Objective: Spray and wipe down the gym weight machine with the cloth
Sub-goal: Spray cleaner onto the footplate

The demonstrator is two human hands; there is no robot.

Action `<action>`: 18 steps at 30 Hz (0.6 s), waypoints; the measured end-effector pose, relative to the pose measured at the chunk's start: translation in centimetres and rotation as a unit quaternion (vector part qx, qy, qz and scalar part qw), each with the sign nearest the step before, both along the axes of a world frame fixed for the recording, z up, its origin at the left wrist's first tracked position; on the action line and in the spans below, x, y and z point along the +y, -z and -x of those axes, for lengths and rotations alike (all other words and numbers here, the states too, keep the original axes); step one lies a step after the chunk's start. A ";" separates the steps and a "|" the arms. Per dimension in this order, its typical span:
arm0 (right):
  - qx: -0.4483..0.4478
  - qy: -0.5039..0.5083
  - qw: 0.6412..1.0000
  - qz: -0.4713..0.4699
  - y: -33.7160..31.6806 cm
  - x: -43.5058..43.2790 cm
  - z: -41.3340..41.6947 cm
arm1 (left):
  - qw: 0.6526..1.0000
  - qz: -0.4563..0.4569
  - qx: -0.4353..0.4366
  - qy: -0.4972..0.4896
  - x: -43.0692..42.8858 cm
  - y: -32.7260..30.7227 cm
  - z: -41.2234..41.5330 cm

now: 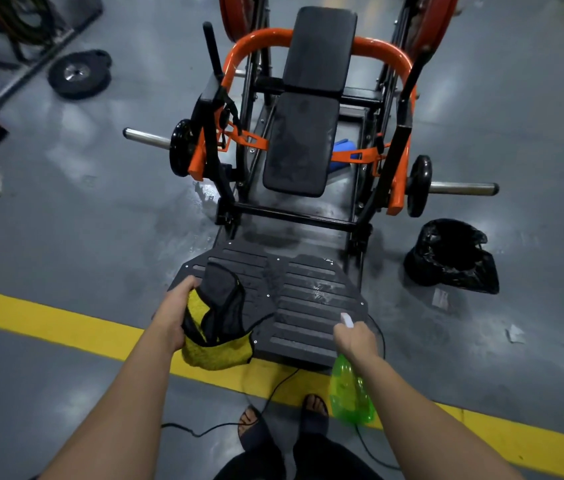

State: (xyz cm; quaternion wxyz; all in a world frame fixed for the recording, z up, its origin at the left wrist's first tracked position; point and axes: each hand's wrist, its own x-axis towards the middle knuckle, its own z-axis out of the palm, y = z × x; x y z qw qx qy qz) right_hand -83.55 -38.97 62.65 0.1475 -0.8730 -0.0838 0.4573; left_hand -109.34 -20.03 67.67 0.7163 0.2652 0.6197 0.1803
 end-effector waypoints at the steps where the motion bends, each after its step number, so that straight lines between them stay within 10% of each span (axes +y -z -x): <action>1: 0.003 -0.017 1.000 -0.002 0.1 0.3 -0.1 | 1.000 -0.001 0.003 -0.004 -0.1 0.2 0.1; 18: 0.048 -0.196 0.976 -0.078 -2.0 9.0 5.9 | 0.998 -0.044 0.036 -0.029 -0.1 -2.7 4.8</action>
